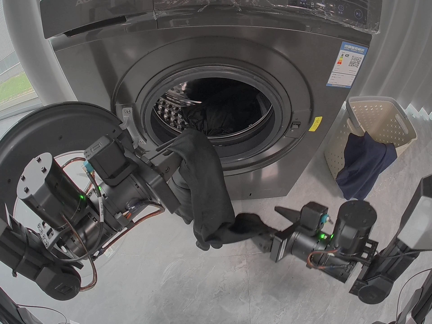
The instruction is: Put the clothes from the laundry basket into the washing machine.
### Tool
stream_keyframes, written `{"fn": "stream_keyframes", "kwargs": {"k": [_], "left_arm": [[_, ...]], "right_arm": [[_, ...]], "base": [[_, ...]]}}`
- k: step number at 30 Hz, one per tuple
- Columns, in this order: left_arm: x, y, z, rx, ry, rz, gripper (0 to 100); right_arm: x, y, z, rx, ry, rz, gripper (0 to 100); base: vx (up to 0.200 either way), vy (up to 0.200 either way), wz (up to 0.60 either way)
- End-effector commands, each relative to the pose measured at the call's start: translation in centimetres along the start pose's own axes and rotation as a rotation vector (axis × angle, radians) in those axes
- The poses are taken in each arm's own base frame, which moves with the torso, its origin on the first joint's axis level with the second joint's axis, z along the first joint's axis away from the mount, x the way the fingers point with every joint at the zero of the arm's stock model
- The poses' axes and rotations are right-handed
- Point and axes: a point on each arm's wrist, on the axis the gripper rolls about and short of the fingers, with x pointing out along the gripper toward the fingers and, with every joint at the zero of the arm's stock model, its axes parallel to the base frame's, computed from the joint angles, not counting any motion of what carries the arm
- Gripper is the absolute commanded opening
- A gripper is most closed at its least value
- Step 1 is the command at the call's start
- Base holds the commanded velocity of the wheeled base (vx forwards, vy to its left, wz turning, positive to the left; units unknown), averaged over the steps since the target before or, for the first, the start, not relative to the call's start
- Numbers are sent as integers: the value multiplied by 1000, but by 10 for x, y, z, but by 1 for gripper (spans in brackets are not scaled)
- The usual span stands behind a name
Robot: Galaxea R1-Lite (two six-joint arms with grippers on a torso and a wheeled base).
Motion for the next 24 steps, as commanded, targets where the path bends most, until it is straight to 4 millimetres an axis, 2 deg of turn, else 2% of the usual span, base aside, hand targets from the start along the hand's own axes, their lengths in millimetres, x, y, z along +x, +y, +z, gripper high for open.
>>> {"fn": "stream_keyframes", "kwargs": {"k": [1,6,11,16,24], "left_arm": [[2,0,4,2,-20,-2,0],[2,-2,6,5,-25,-10,0],[1,-7,8,-3,-30,-29,0],[-4,-18,13,-15,-42,-85,0],[-7,-20,16,-16,-45,-109,0]], "right_arm": [[-8,3,-47,-43,192,12,100],[-14,3,-54,-46,208,21,100],[-5,6,-47,-38,142,39,100],[16,18,-30,-25,34,75,100],[53,19,-24,-14,-54,69,100]], "base": [[0,0,0],[0,0,0],[0,0,0],[0,0,0],[0,0,0]]}}
